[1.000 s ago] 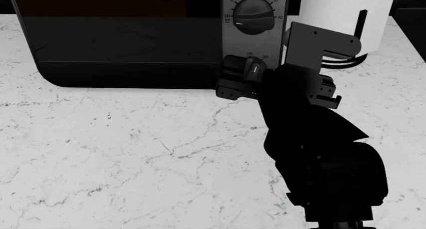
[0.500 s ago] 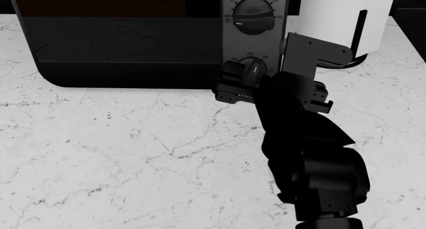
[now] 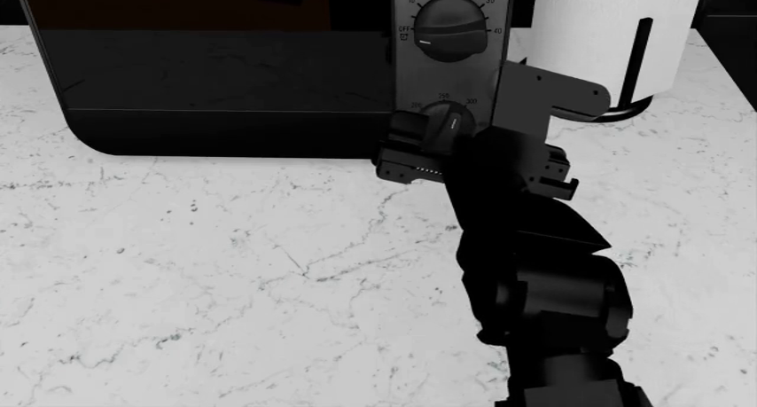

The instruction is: Decrease the toaster oven temperature.

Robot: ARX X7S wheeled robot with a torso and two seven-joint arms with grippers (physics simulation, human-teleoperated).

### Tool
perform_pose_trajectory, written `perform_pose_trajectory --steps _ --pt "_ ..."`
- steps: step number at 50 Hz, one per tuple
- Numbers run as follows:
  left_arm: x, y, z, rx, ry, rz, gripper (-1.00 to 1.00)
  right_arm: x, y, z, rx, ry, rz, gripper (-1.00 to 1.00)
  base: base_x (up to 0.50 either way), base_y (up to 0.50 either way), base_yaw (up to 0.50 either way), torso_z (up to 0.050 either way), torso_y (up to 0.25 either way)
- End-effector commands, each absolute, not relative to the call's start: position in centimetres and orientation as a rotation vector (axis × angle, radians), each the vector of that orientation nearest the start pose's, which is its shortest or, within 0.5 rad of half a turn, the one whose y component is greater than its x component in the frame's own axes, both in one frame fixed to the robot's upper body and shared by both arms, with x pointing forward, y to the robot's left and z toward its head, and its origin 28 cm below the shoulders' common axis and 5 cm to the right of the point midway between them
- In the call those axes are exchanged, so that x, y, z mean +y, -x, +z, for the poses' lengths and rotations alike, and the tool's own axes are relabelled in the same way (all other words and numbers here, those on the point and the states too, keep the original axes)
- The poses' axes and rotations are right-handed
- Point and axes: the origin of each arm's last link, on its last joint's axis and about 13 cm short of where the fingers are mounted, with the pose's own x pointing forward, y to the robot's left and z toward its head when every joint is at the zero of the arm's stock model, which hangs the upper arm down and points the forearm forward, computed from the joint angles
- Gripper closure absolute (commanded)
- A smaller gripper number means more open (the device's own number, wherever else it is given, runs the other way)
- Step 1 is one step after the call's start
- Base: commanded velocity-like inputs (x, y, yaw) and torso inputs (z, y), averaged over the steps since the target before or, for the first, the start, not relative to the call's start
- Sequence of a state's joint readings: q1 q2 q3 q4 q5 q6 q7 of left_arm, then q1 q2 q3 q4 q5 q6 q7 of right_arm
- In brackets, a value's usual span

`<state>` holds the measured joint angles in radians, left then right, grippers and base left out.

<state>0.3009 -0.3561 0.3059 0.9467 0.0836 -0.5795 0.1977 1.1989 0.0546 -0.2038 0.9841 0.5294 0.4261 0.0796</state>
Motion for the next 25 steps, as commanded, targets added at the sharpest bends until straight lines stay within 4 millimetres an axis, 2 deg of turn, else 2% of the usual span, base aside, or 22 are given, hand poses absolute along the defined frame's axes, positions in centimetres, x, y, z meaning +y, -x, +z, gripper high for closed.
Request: perform_pose_trajectory --steps 1,25 --pt "20.74 -11.71 11.09 0.004 -0.305 -0.515 -1.00 -7.62 -42.02 17.56 0.253 -0.290 0.114 -1.00 0.00 0.00 0.00 0.000 0.000" --pt "20.74 -11.66 11.20 0.010 -0.299 -0.508 -1.00 -7.42 -42.37 17.05 0.270 -0.295 0.127 -1.00 0.00 0.00 0.00 0.000 0.000"
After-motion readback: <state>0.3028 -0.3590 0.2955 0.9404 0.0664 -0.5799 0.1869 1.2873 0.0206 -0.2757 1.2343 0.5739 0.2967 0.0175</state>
